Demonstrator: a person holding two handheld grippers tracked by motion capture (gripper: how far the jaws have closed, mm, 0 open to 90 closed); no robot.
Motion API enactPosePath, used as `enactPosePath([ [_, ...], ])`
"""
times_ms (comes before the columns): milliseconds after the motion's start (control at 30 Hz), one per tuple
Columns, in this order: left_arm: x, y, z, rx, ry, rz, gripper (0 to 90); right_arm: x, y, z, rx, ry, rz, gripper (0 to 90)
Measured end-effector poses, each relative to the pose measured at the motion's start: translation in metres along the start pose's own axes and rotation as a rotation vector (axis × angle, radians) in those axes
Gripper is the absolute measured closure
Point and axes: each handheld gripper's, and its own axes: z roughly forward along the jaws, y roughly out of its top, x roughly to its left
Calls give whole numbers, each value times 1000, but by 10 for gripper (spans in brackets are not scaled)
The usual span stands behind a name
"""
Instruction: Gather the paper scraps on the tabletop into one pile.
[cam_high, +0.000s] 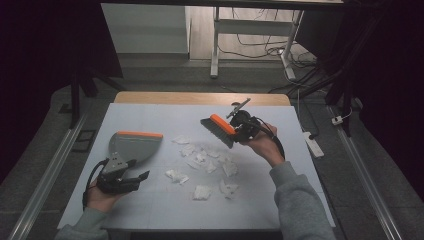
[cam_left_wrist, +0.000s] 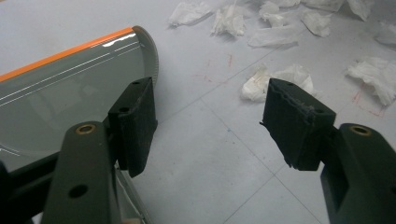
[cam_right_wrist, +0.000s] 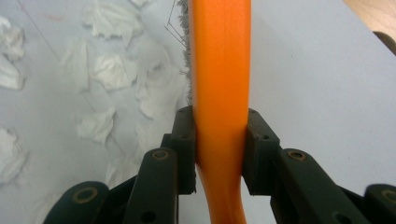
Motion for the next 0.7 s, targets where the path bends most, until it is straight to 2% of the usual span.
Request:
enactPosePath([
  [167,0,0,1,3,-1,0,352,-2,13,8,-6,-16,5,697],
  [367,0,0,1,1,-3,1,352,-4,33,23,7,-26,-26,698],
  [433,0,0,0,1,-4,5,352,-7,40,29,8,-16,-31,698],
  [700,2,-1,0,-6,-6,-3,352,-4,69,57,68,-38,-112,698],
])
